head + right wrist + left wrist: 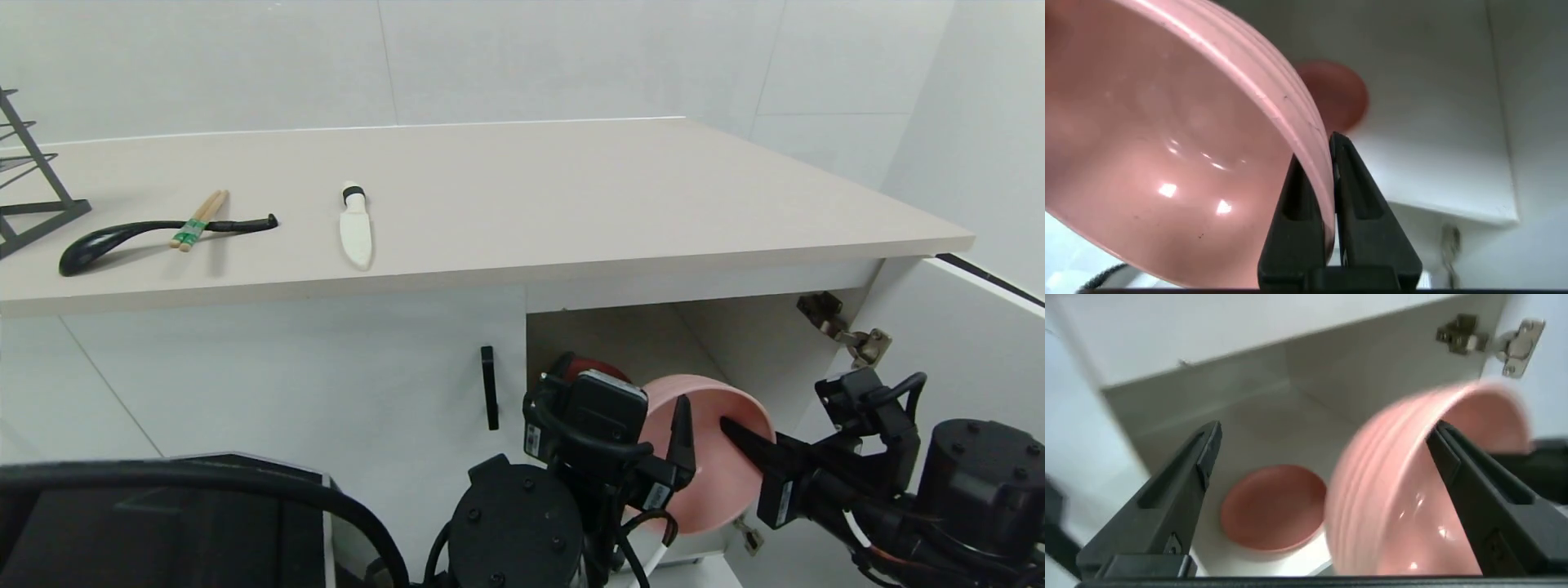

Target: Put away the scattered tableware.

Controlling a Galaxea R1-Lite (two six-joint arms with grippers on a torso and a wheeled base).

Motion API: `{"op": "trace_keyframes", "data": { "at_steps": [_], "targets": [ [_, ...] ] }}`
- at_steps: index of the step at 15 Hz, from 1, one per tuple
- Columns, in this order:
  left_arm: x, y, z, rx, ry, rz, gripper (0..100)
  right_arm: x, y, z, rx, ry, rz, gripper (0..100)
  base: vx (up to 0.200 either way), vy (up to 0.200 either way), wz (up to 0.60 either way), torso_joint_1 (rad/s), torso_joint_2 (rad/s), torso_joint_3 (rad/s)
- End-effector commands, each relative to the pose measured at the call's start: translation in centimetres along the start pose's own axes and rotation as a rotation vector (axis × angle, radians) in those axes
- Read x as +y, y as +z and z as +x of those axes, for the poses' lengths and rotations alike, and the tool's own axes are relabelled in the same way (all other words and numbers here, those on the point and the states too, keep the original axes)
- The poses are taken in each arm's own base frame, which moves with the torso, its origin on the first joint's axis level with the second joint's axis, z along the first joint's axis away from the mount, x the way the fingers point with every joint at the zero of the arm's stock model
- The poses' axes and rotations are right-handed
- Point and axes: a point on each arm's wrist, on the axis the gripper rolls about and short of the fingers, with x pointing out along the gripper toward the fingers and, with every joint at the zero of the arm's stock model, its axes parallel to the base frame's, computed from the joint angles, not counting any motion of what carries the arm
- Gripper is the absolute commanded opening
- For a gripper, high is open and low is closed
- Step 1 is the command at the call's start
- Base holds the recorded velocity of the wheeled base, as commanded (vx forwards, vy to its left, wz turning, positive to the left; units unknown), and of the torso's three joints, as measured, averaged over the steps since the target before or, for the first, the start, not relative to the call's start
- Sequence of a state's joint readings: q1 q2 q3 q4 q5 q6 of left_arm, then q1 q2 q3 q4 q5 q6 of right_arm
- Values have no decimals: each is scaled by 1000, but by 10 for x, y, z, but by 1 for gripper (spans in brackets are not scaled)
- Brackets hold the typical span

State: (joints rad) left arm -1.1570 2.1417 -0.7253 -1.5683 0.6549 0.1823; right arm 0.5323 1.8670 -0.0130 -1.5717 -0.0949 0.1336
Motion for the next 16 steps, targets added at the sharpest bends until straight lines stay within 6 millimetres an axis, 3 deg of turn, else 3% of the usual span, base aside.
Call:
{"op": "trace_keyframes", "data": {
  "at_steps": [1,6,10,11,13,16],
  "targets": [
    [3,11,-16,-3,-25,-5,100,-4,-9,4,48,-23,-1,0,0,0,0,0,0,0],
    [31,19,-42,15,-109,-4,100,-4,-11,4,62,-26,-2,0,0,0,0,0,0,0],
    [74,20,-67,23,-382,45,100,-5,-13,7,69,-32,-2,0,0,0,0,0,0,0],
    [93,15,-76,23,-513,105,100,-5,-12,7,64,-31,-4,0,0,0,0,0,0,0],
    [120,2,-83,45,-615,218,100,-6,-12,5,69,-33,-16,0,0,0,0,0,0,0],
    [126,4,-96,52,-615,222,100,-10,-11,6,64,-52,4,0,0,0,0,0,0,0]
  ]
}}
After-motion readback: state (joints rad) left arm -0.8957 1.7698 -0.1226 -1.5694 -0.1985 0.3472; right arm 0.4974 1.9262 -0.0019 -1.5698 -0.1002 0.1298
